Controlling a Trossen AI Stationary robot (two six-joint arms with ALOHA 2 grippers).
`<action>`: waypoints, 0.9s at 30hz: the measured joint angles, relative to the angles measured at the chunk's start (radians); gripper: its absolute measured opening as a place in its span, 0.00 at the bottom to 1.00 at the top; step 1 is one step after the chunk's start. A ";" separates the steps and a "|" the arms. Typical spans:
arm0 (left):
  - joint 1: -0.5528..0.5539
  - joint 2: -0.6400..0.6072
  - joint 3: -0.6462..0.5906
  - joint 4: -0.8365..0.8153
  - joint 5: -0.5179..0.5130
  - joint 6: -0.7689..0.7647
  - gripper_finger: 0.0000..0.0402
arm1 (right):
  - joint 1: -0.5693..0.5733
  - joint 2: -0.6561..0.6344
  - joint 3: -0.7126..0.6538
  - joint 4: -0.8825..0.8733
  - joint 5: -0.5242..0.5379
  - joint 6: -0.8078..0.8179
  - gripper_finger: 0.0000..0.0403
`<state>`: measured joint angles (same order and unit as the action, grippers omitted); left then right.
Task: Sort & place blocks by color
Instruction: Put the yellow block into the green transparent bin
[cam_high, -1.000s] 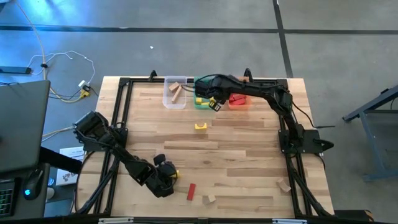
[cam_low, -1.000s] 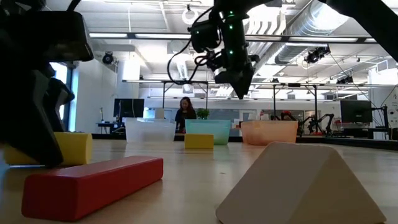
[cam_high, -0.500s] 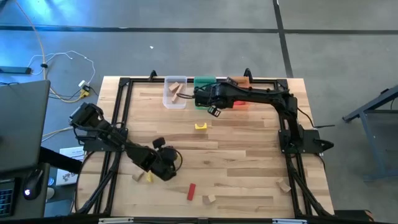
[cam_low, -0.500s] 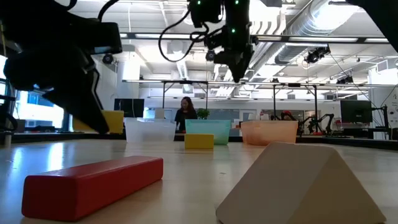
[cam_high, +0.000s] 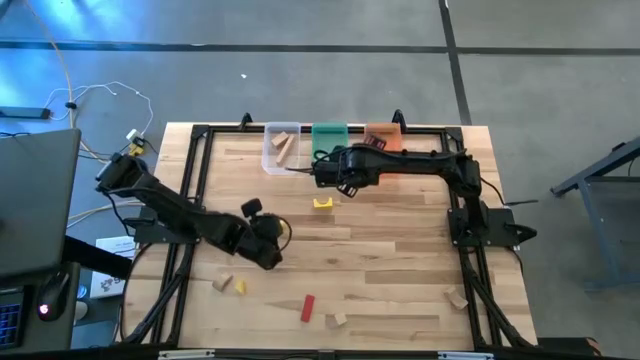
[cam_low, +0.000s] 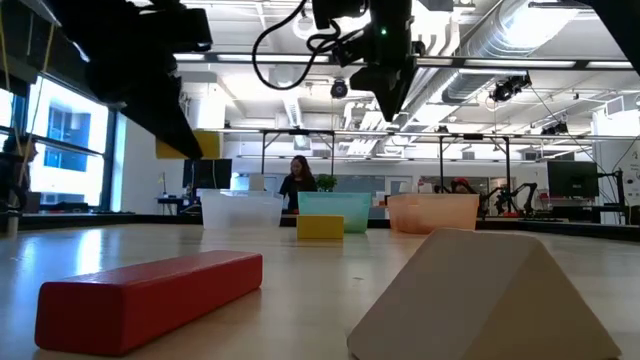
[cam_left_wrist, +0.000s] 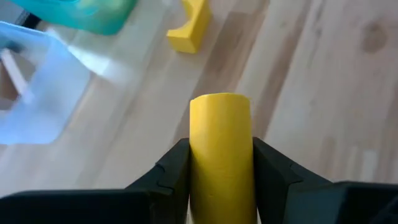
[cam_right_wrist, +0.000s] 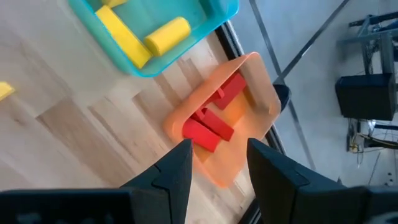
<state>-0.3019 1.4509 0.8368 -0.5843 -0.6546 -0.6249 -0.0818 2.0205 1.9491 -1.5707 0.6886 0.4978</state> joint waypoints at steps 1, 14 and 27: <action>0.010 -0.007 0.000 0.001 -0.001 0.013 0.26 | 0.003 0.000 0.000 0.000 -0.008 0.000 0.34; 0.088 -0.027 0.000 -0.004 0.022 0.098 0.26 | 0.075 -0.025 -0.079 0.002 -0.006 0.081 0.34; 0.165 -0.026 0.000 0.076 0.023 0.181 0.26 | 0.165 -0.368 -0.572 0.190 -0.060 0.357 0.34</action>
<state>-0.1371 1.4246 0.8371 -0.5083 -0.6319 -0.4441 0.0828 1.6530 1.3775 -1.3805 0.6285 0.8544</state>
